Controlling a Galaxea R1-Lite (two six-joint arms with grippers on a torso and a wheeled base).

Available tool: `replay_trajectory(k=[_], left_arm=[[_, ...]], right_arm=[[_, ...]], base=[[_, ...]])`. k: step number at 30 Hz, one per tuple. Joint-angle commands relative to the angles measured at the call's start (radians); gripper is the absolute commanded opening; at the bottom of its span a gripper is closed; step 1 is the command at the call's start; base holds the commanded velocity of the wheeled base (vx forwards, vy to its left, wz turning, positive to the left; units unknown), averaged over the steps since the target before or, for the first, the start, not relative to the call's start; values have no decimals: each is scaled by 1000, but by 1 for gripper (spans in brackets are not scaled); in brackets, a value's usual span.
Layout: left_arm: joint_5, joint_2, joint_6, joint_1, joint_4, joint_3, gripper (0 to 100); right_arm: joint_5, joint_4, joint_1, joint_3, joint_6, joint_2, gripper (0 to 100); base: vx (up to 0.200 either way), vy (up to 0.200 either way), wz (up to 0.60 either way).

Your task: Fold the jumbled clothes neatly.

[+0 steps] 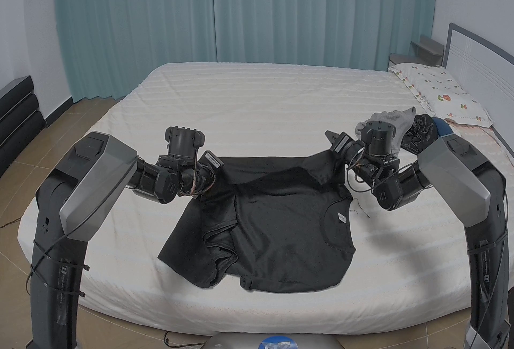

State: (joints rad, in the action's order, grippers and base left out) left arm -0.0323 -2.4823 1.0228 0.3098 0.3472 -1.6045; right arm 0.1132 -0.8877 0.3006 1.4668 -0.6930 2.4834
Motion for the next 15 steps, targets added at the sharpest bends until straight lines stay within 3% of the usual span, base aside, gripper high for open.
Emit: replay_trajectory(k=[1,6,9,15], left_arm=[[6,-35,2,-12,-19,-12,100],[97,2,39,-63,-47,-66,100],[150,3,108,-101,-48,-170,100],[77,-1,119,-126,-149,-218,100]], right_arm=[[0,56,-6,-37,6,58,100],[6,78,-71,-19,-40,57,100],[65,-4,-110,33,-122,54,100],[68,-10,-135,-36,-135,31,100]], base=[[0,0,0],[0,0,0],[0,0,0],[0,0,0]])
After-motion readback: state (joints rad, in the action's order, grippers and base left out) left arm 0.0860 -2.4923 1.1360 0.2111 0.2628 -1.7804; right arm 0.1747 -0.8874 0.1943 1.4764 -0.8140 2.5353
